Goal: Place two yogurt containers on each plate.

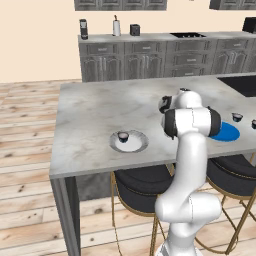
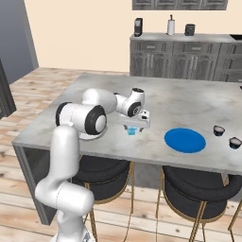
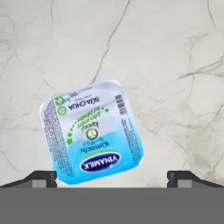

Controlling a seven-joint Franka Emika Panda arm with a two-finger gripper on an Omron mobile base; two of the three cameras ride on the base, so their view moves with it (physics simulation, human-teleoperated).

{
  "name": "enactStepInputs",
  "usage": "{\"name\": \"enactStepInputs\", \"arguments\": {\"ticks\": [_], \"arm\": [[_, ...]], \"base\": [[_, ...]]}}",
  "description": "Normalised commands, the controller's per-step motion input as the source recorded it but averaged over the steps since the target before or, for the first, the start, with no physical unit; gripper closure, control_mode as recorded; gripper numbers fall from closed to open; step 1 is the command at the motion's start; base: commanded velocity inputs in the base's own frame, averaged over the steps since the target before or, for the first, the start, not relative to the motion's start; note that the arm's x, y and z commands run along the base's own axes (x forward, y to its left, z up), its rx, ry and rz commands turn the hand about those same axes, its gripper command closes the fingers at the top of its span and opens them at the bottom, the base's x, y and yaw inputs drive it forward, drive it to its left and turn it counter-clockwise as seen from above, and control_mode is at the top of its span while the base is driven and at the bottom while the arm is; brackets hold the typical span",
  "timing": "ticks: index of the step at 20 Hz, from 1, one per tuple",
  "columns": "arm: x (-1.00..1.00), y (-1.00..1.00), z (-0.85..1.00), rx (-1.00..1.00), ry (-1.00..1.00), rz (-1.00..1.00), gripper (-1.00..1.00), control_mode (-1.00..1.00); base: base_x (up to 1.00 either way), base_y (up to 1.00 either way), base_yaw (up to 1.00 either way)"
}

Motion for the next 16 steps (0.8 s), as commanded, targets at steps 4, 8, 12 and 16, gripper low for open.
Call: {"name": "enactStepInputs", "arguments": {"ticks": [4,8,12,16], "arm": [[-0.4,0.0,0.0,0.0,-0.01,0.13,-1.0,-1.0],[-0.27,0.0,-0.02,0.0,0.0,0.15,-1.0,-1.0],[0.17,0.18,-0.06,-0.01,0.01,0.17,-1.0,-1.0],[0.22,0.17,-0.12,0.0,0.0,0.07,-1.0,-1.0]], "base": [[0.0,0.0,0.0],[0.0,0.0,0.0],[0.0,0.0,0.0],[0.0,0.0,0.0]]}}
